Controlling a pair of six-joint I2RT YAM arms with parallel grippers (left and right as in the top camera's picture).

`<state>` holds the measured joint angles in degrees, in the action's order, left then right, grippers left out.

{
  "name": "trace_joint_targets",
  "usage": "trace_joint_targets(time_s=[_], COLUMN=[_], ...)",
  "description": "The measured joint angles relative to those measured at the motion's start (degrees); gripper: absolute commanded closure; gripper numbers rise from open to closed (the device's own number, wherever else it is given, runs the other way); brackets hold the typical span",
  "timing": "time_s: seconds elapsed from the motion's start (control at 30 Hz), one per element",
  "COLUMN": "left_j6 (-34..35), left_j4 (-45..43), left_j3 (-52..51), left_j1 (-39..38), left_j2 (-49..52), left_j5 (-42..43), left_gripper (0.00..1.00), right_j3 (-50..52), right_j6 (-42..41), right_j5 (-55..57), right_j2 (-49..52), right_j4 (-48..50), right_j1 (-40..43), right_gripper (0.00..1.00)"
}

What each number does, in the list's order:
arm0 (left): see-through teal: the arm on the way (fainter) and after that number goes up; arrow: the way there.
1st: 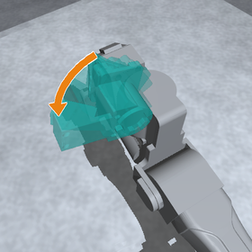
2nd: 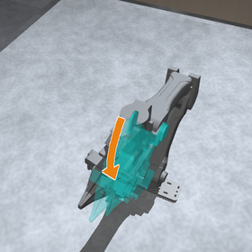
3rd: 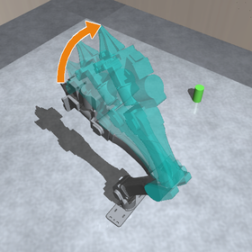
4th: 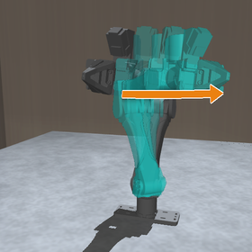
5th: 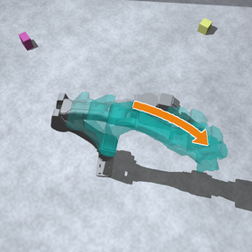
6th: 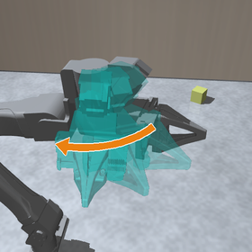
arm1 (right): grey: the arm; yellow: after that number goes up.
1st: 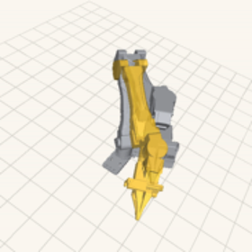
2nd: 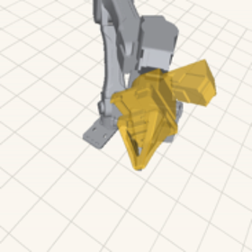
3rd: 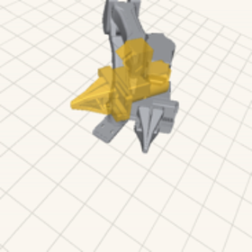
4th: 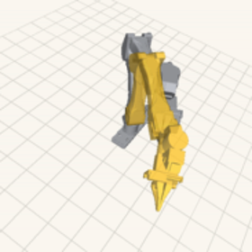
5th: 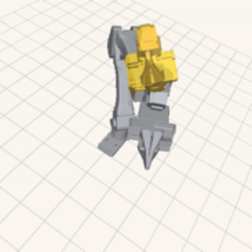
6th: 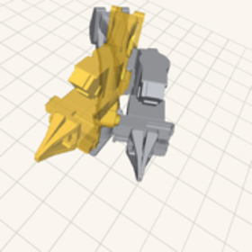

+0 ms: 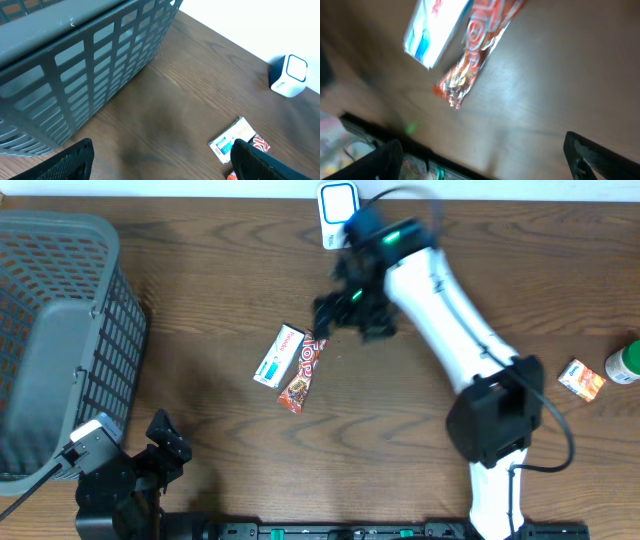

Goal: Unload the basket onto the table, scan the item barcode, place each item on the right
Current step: 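Lower the right gripper onto the orange Top bar and grasp it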

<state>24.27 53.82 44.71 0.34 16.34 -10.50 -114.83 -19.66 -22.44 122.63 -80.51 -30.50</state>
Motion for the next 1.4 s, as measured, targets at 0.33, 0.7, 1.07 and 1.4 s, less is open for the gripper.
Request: trace_joint_targets(time_s=[0.33,0.7,1.07,1.4], left_j6=[0.02,0.02,0.04,0.13], left_j4=[0.00,0.00,0.02,0.02], left_j3=[0.00,0.00,0.00,0.00], left_j1=[0.00,0.00,0.00,0.00], left_j2=[0.00,0.00,0.00,0.00], left_j5=[0.00,0.00,0.02,0.02], left_gripper=[0.12,0.12,0.12,0.12], right_j3=[12.24,14.60,25.73,25.77], right_j6=[-2.80,-6.75,-4.92,-1.55], right_j5=[9.68,34.32,46.82,48.87], right_j2=[0.00,0.00,0.00,0.00], right_j4=[5.79,12.15,30.84,35.12], right_j1=[-13.88,-30.32,-31.30,-31.36], right_gripper=[0.01,0.01,0.01,0.01])
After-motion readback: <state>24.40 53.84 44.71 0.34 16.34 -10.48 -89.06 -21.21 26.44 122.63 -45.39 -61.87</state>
